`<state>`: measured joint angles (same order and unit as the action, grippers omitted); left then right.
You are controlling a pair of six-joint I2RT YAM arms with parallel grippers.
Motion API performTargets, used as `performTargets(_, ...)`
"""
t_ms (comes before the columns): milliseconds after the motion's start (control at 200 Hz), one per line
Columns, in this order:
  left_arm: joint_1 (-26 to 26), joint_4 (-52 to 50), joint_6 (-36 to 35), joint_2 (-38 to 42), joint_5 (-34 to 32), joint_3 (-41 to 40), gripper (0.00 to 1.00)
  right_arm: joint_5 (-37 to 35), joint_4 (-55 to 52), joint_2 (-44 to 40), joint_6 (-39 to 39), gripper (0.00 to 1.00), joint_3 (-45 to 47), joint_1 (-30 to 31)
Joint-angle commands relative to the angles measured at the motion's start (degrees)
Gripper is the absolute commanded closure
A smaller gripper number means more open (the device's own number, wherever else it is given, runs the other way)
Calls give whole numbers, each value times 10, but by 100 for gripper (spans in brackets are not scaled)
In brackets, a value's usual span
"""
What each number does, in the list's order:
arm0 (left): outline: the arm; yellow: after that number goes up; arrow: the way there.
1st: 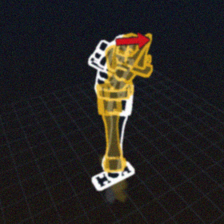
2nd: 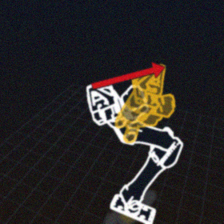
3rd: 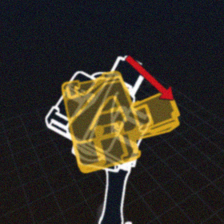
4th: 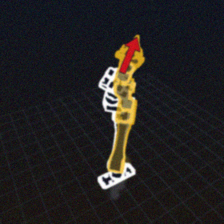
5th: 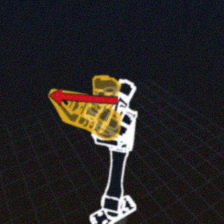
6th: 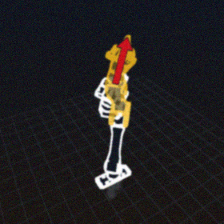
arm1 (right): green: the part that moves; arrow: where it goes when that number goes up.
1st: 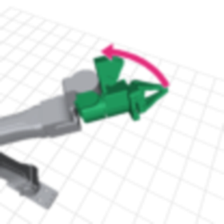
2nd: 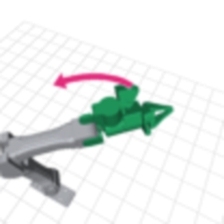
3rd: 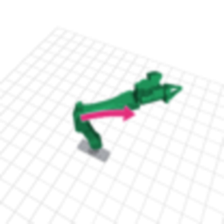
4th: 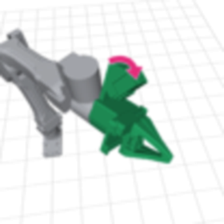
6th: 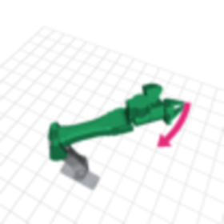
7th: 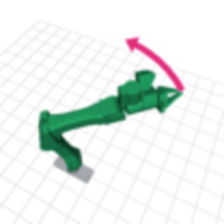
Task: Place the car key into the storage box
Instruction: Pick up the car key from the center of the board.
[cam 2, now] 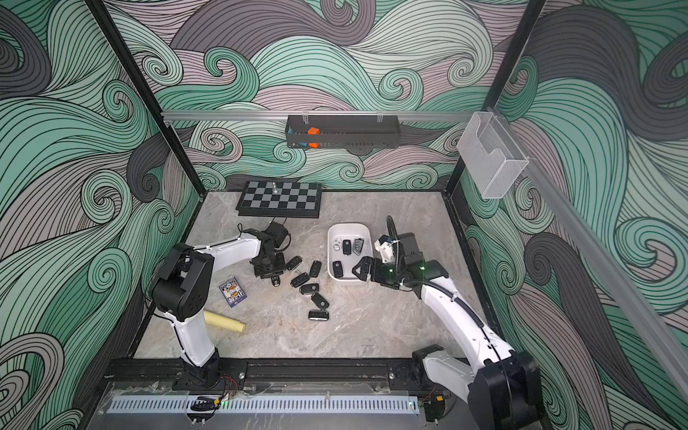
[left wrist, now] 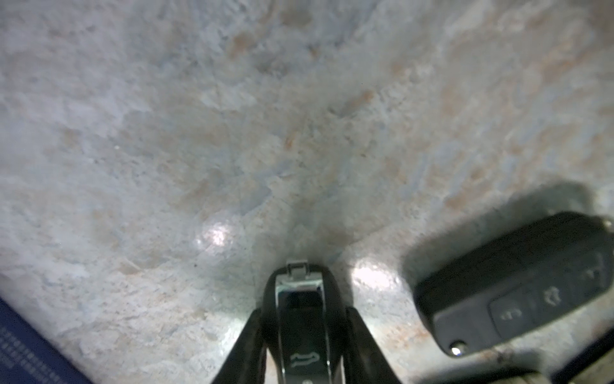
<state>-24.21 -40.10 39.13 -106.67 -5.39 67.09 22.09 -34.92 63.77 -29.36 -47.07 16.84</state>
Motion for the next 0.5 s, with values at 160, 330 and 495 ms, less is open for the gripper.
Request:
performTargets(160, -4, 18, 5, -6, -18, -22, 75, 2, -5, 13, 11, 1, -12, 2)
performTargets(330, -5, 3, 8, 30, -24, -16, 76, 10, -9, 21, 20, 1, -20, 2)
performTargets(495, -5, -13, 8, 88, -7, -8, 76, 11, -13, 28, 27, 1, -26, 1)
